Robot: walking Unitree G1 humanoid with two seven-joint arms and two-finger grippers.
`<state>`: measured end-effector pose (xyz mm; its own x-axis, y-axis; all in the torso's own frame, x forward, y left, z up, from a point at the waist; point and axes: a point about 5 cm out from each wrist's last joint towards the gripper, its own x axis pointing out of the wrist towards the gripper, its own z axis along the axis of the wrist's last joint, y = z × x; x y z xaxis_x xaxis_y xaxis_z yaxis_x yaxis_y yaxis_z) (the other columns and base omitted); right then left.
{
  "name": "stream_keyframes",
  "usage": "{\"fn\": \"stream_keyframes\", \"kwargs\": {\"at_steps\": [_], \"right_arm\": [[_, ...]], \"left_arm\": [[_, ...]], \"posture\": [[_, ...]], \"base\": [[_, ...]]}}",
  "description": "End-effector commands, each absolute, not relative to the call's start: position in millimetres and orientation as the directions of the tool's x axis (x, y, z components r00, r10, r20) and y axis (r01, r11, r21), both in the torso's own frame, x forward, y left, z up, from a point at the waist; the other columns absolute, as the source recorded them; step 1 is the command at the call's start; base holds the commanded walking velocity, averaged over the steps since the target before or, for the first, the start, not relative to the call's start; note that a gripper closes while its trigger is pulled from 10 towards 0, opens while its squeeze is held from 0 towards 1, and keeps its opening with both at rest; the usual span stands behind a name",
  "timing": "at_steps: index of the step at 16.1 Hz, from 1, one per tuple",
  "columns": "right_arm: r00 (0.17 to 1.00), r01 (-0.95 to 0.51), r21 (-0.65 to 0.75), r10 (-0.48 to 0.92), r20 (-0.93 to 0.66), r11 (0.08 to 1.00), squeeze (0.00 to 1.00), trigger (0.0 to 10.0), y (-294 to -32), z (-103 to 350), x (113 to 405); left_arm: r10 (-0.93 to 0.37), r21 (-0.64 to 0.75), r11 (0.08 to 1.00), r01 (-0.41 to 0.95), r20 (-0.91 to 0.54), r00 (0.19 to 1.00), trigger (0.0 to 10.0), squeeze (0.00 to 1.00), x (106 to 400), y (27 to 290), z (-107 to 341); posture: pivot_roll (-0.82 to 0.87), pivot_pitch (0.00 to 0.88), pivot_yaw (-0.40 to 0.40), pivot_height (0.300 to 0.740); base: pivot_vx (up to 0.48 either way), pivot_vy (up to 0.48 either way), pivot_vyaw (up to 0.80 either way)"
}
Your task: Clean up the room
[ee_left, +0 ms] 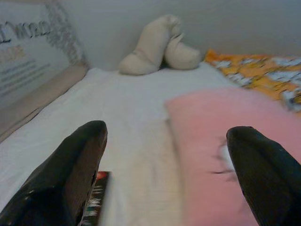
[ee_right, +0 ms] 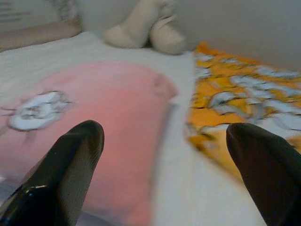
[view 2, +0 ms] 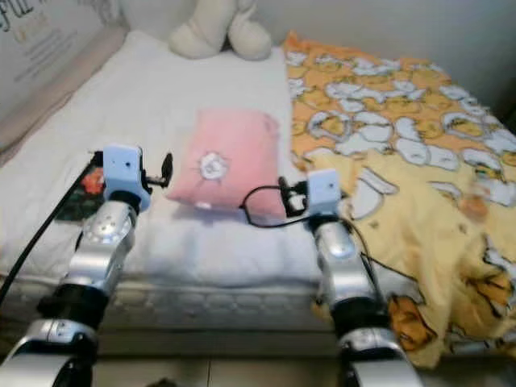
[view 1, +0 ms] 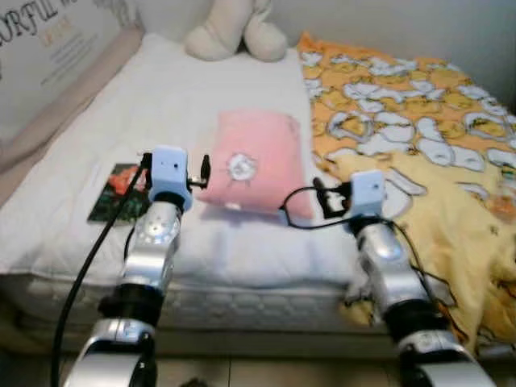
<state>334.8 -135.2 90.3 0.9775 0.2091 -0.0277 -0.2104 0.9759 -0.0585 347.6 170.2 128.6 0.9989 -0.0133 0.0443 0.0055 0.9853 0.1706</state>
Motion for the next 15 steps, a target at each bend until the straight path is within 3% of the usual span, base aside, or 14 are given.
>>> {"fn": "stream_keyframes", "kwargs": {"at_steps": [1, 7, 11, 15], "right_arm": [[0.977, -0.211, -0.065, 0.211, -0.013, 0.975, 0.0, 10.0, -137, 96, 338], [0.985, -0.171, -0.061, 0.169, -0.037, 0.983, 0.0, 10.0, -145, 97, 344], [0.994, -0.098, 0.017, 0.099, -0.046, 0.995, 0.0, 10.0, -157, 100, 350], [0.997, -0.077, 0.033, 0.078, -0.03, 0.996, 0.0, 10.0, -150, 99, 350]], "left_arm": [[-0.04, 0.186, 0.982, 0.031, 0.046, 0.998, 10.0, 0.0, 350, 166, 132], [0.011, 0.197, 0.98, -0.038, 0.134, 0.991, 10.0, 0.0, 367, 186, 165], [-0.051, 0.233, 0.972, 0.013, 0.161, 0.986, 10.0, 0.0, 375, 178, 188], [-0.089, 0.235, 0.97, 0.068, 0.079, 0.993, 10.0, 0.0, 373, 185, 176]], "posture": [[-0.04, 0.0, -0.055, 0.736], [-0.05, 0.0, -0.053, 0.736], [-0.05, 0.0, -0.029, 0.736], [-0.05, 0.0, 0.045, 0.736]], "base": [[0.48, 0.0, 0.0], [0.48, 0.0, 0.0], [0.475, 0.0, 0.0], [0.0, 0.0, 0.0]]}}
